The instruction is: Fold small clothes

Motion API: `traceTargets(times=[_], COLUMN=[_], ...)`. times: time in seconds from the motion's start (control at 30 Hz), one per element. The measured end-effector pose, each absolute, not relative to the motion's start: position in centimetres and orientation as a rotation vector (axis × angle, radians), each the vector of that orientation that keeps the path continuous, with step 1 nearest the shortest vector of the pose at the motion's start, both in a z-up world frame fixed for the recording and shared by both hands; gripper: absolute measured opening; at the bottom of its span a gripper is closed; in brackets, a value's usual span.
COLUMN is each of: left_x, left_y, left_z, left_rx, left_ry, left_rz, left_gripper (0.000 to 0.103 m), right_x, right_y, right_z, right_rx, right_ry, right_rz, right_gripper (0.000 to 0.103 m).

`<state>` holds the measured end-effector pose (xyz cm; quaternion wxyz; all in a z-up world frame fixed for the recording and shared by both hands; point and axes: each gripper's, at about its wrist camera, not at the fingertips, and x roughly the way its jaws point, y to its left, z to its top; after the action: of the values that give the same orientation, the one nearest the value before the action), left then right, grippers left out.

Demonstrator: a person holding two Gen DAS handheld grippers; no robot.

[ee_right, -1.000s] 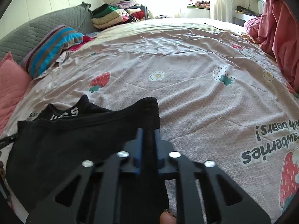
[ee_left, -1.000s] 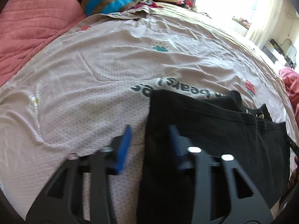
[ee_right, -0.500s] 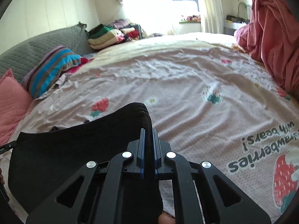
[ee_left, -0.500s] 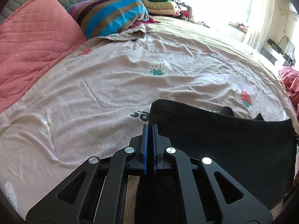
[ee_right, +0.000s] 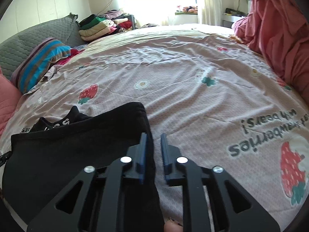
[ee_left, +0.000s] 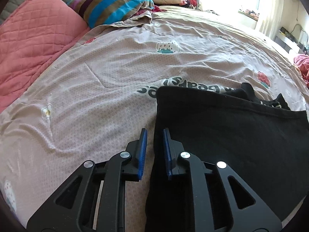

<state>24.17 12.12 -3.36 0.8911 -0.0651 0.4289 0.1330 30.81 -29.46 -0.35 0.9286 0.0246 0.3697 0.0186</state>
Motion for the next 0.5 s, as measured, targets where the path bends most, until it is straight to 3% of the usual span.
traceTargets(times=[0.07, 0.13, 0.23, 0.5], left_x=[23.7, 23.2, 22.3, 19.3], left_y=[12.1, 12.0, 11.8, 11.3], left_z=[-3.2, -3.1, -2.7, -0.8], left_rx=[-0.142, -0.134, -0.130, -0.160], left_ry=[0.892, 0.891, 0.887, 0.847], left_rz=[0.273, 0.274, 0.267, 0.231], left_gripper=[0.014, 0.018, 0.022, 0.044], right_x=[30.2, 29.1, 27.5, 23.3], right_y=[-29.3, -28.9, -28.2, -25.7], right_z=[0.0, 0.6, 1.2, 2.1], right_rx=[0.034, 0.021, -0.009, -0.075], right_ry=[0.752, 0.738, 0.732, 0.741], right_rz=[0.032, 0.035, 0.058, 0.189], right_gripper=[0.038, 0.046, 0.049, 0.064])
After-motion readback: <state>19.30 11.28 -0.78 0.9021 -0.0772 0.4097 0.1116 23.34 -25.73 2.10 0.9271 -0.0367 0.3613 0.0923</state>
